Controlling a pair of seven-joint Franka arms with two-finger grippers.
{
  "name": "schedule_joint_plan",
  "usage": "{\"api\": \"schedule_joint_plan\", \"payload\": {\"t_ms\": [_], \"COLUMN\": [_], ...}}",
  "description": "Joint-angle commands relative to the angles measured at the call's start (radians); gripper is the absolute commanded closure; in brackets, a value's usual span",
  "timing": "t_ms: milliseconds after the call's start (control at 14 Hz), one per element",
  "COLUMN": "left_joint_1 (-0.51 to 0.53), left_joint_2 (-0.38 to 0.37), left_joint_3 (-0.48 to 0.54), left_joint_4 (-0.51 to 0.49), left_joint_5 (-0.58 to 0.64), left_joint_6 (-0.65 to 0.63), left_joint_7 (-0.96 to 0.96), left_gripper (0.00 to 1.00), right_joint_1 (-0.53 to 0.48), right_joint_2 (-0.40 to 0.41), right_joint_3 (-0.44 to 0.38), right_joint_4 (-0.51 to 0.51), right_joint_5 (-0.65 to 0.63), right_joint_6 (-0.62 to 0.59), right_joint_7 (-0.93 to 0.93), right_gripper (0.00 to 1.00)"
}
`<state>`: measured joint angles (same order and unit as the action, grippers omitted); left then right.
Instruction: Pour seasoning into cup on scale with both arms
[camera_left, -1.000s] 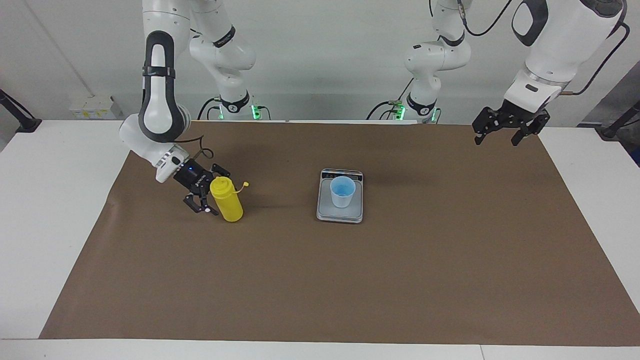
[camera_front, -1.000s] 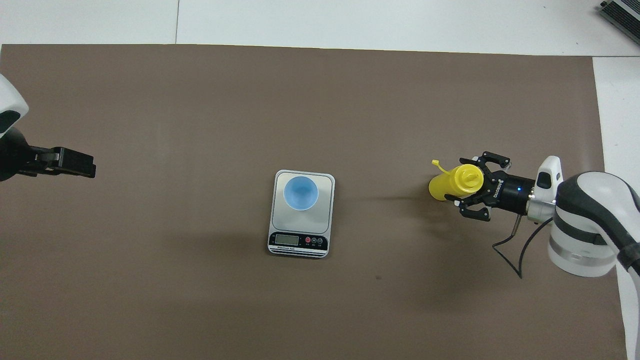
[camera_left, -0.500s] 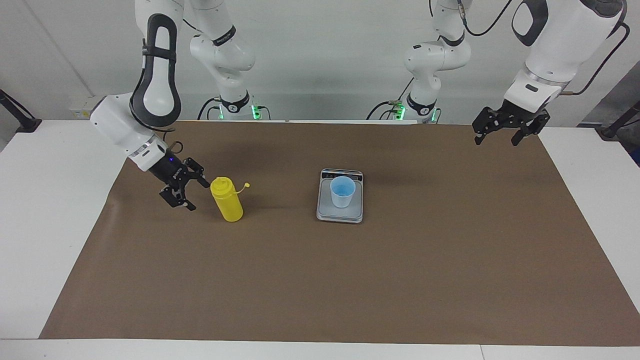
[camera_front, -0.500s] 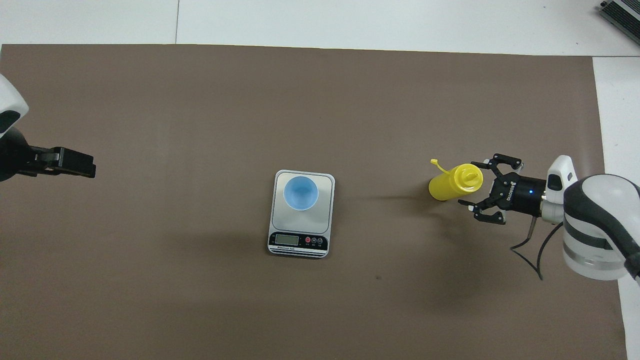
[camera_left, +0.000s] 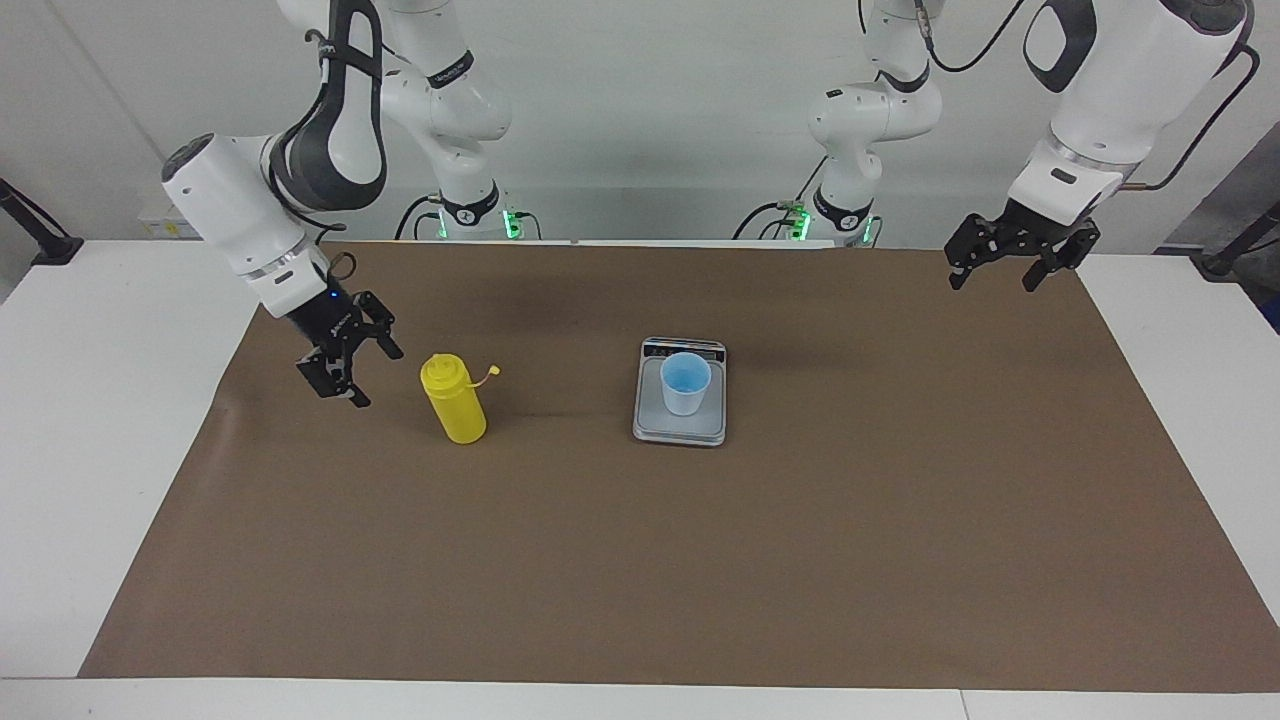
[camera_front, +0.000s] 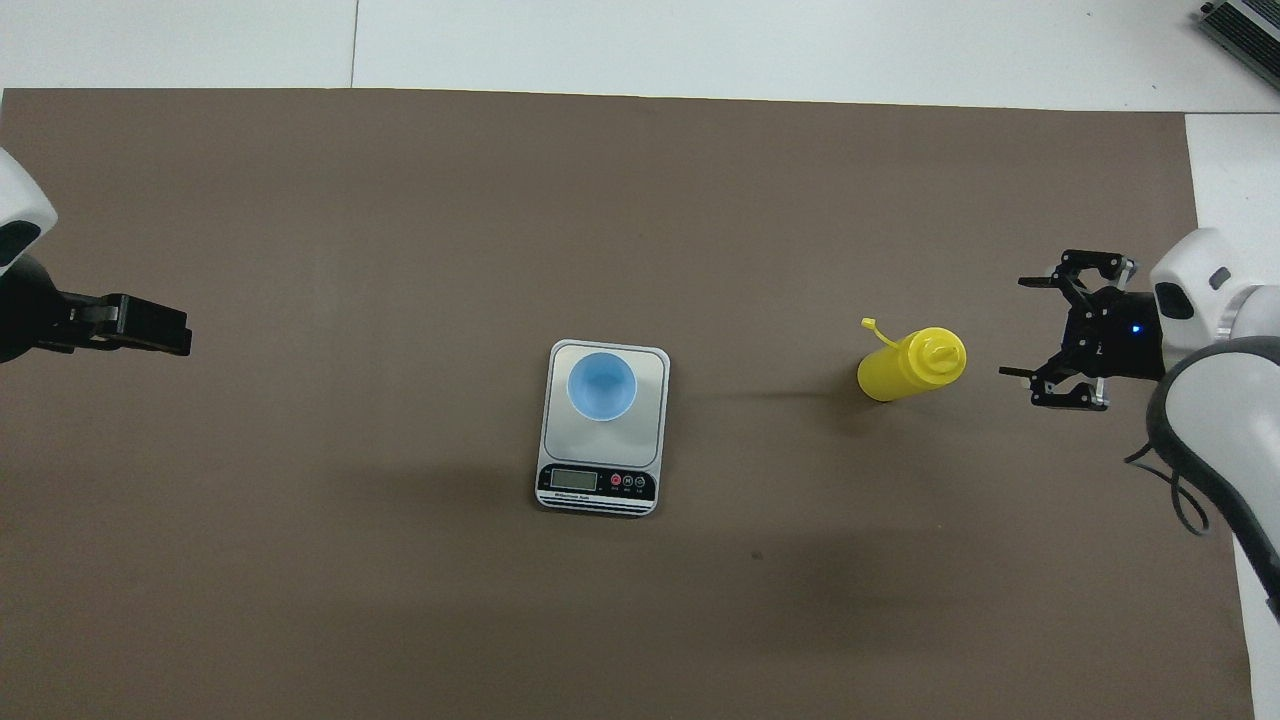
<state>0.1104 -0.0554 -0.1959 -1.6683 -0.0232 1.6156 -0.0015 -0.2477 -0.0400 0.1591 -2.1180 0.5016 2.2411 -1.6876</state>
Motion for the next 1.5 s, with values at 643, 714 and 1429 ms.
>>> {"api": "schedule_joint_plan", "payload": {"t_ms": [643,714,1429], "left_joint_1": [0.011,0.011,0.011], "left_joint_2": [-0.017,-0.017,-0.017], "left_joint_3": [-0.002,-0.002,-0.002], "left_joint_4": [-0.011,-0.011,-0.011], "left_joint_5": [-0.011,-0.011,-0.011], "left_joint_6": [-0.005,-0.005,-0.005], "left_joint_7": [0.014,0.014,0.014], "left_gripper": [0.0,0.0,0.0], "right_joint_1": [0.251,0.252,0.205], "right_joint_2": [0.02,0.026,0.069], "right_joint_3": [0.013,0.013,0.008], "right_joint_4": [0.369,0.404,0.532], "right_joint_5": [-0.478,-0.482,-0.48], "right_joint_6": [-0.346,-0.388,-0.643], "right_joint_7": [1.262,1.36,1.927], "right_gripper": [0.0,0.0,0.0]}}
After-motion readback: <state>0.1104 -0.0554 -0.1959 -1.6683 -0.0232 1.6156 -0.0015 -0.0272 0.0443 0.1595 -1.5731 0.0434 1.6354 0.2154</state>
